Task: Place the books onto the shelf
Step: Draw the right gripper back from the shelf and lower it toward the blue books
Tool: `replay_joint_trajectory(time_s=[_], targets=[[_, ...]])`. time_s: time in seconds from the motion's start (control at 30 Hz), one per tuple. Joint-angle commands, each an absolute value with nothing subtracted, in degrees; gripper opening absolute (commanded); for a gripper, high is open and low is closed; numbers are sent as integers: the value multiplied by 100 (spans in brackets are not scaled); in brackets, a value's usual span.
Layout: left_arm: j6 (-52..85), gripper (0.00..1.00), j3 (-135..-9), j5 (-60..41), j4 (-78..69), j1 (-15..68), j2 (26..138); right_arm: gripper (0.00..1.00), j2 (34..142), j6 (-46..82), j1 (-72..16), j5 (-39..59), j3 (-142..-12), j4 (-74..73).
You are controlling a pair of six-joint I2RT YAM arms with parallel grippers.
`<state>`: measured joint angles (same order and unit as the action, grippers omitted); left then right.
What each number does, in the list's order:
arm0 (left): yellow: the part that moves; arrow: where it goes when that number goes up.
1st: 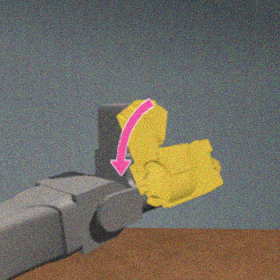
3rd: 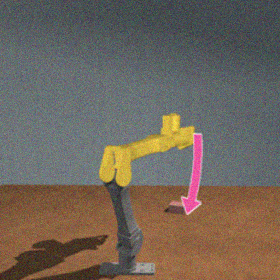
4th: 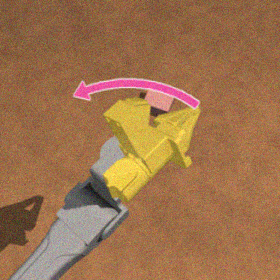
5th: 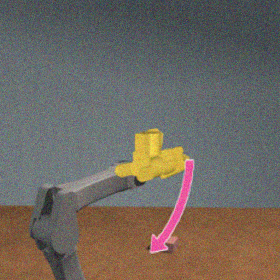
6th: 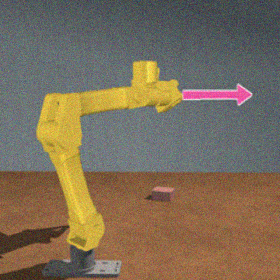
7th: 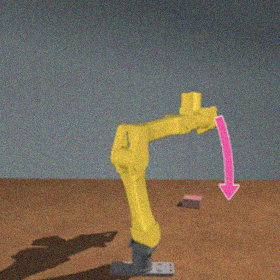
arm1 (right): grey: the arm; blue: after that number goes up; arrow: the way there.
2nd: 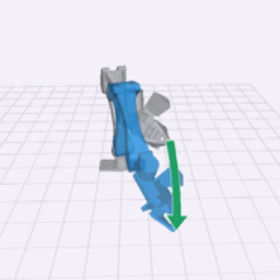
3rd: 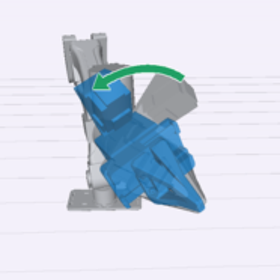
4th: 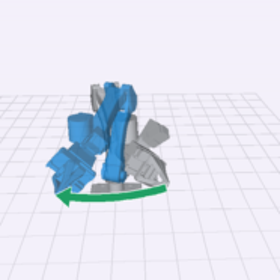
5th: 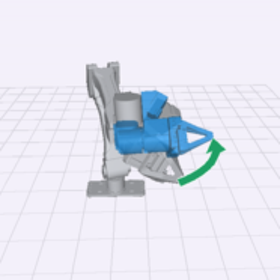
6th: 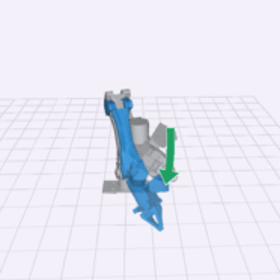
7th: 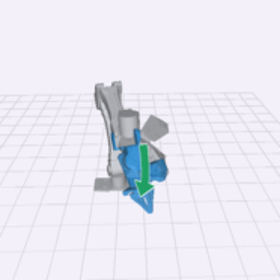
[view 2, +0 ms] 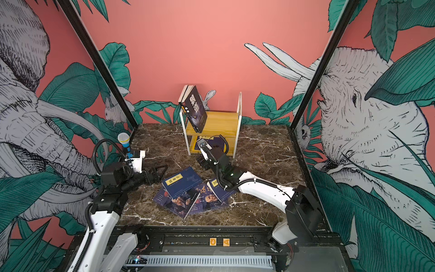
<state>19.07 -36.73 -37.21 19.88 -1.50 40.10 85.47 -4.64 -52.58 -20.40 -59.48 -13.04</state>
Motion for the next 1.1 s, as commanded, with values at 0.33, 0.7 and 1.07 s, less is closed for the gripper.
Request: replay_joint_trajectory(time_s=[0.33, 0.7, 1.07], targets=[[4222, 99, -2935, -4984, 2940, -925, 4556, 79, 9381, 55, -5661, -2626, -5498, -1684], [3708, 99, -3163, -4679, 3780, -955, 5698, 81, 10370, 58, -5663, -2672, -6169, -1213], [3923, 81, -3110, -4517, 2962, -925, 6698, 82, 10968, 64, -5658, -2357, -6759, -713]])
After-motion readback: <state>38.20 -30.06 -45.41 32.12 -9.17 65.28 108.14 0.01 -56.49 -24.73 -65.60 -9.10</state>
